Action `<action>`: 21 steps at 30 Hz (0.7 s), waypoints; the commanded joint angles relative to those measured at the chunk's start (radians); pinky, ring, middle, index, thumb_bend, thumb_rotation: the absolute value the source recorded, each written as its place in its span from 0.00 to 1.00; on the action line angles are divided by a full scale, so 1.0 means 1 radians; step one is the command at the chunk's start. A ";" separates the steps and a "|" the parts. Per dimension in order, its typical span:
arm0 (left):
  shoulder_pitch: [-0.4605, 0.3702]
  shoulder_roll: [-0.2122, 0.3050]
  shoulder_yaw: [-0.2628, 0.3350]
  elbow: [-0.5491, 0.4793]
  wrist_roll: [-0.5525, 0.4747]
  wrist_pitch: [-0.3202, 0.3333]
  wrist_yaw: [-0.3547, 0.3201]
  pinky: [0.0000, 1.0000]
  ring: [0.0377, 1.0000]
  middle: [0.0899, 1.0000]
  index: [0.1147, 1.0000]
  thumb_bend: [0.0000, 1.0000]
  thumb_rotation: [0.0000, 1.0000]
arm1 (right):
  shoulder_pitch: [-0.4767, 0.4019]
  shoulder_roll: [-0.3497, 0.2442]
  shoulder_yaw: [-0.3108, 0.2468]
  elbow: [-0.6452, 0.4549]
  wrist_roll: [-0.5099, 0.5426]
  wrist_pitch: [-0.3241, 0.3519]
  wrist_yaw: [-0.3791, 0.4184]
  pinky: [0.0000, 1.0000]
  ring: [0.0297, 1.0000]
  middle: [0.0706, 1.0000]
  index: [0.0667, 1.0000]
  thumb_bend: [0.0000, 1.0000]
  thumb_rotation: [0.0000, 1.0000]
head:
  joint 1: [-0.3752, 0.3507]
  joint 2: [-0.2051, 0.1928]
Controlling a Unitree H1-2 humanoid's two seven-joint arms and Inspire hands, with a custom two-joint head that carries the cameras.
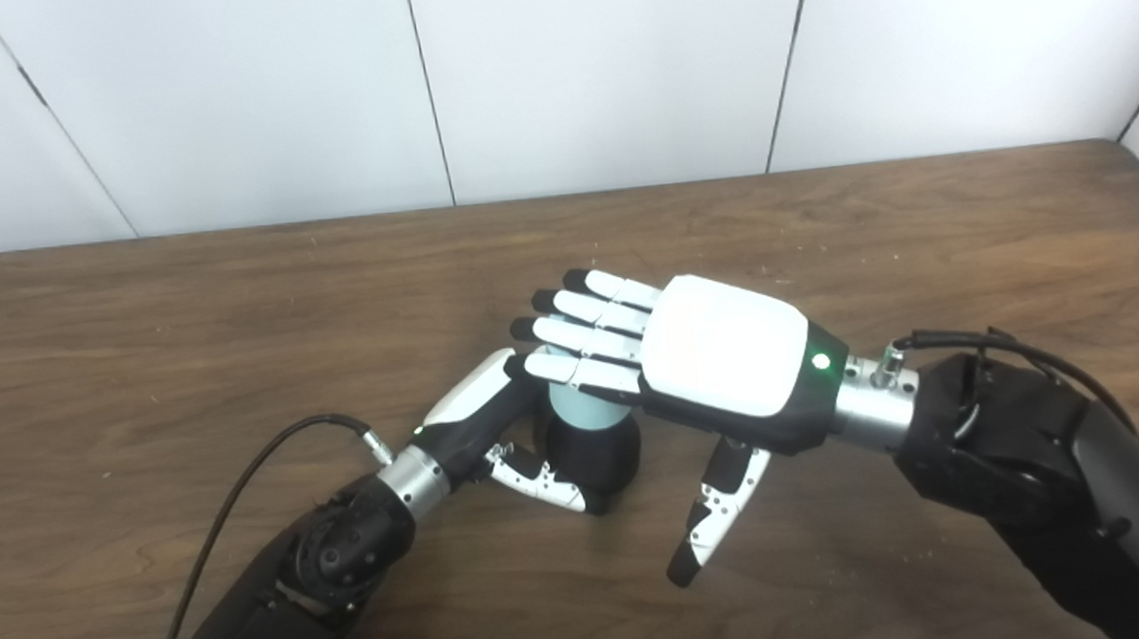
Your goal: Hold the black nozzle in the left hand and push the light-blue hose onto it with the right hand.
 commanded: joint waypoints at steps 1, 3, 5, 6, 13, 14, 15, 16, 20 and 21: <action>0.106 0.060 -0.058 0.086 0.041 0.178 -0.159 1.00 0.99 0.79 0.41 0.52 0.06 | -0.006 -0.026 0.033 0.033 -0.011 -0.015 0.077 1.00 1.00 1.00 0.96 0.82 0.70 | -0.001 0.001; 0.105 0.059 -0.058 0.091 0.041 0.175 -0.158 1.00 0.99 0.80 0.41 0.52 0.06 | -0.012 -0.025 0.036 0.034 -0.008 -0.012 0.081 1.00 1.00 1.00 0.96 0.82 0.70 | -0.001 0.001; 0.103 0.058 -0.058 0.094 0.040 0.173 -0.157 1.00 0.99 0.80 0.41 0.52 0.06 | -0.017 -0.026 0.039 0.033 -0.005 -0.009 0.085 1.00 1.00 1.00 0.95 0.82 0.71 | -0.001 0.000; 0.104 0.058 -0.058 0.094 0.040 0.173 -0.158 1.00 0.99 0.80 0.41 0.52 0.06 | -0.019 -0.026 0.041 0.033 -0.003 -0.008 0.087 1.00 1.00 1.00 0.94 0.82 0.71 | -0.001 0.000; 0.106 0.058 -0.056 0.087 0.037 0.176 -0.159 1.00 0.99 0.80 0.41 0.52 0.06 | -0.027 -0.032 0.045 0.045 0.050 0.011 0.104 1.00 1.00 0.99 0.93 0.81 0.70 | -0.002 0.000; 0.106 0.058 -0.056 0.087 0.037 0.176 -0.159 1.00 0.99 0.80 0.41 0.52 0.06 | -0.027 -0.032 0.045 0.047 0.063 0.018 0.109 0.99 1.00 0.99 0.93 0.81 0.69 | -0.002 0.000; 0.105 0.058 -0.056 0.088 0.037 0.176 -0.159 1.00 0.99 0.80 0.41 0.52 0.06 | -0.027 -0.033 0.046 0.050 0.082 0.026 0.115 0.99 1.00 0.99 0.93 0.81 0.69 | -0.002 0.000; 0.105 0.058 -0.056 0.089 0.037 0.175 -0.158 1.00 0.99 0.80 0.41 0.52 0.06 | -0.028 -0.034 0.048 0.054 0.107 0.037 0.124 0.99 1.00 0.99 0.93 0.81 0.68 | -0.002 0.000; 0.106 0.058 -0.056 0.090 0.036 0.173 -0.158 1.00 0.99 0.80 0.41 0.52 0.06 | -0.035 -0.036 0.054 0.061 0.164 0.065 0.149 0.99 1.00 0.99 0.93 0.83 0.67 | -0.002 0.000; 0.106 0.058 -0.055 0.090 0.035 0.173 -0.158 1.00 0.99 0.80 0.41 0.52 0.06 | -0.039 -0.036 0.055 0.063 0.177 0.070 0.154 0.98 1.00 0.99 0.93 0.84 0.67 | -0.002 0.000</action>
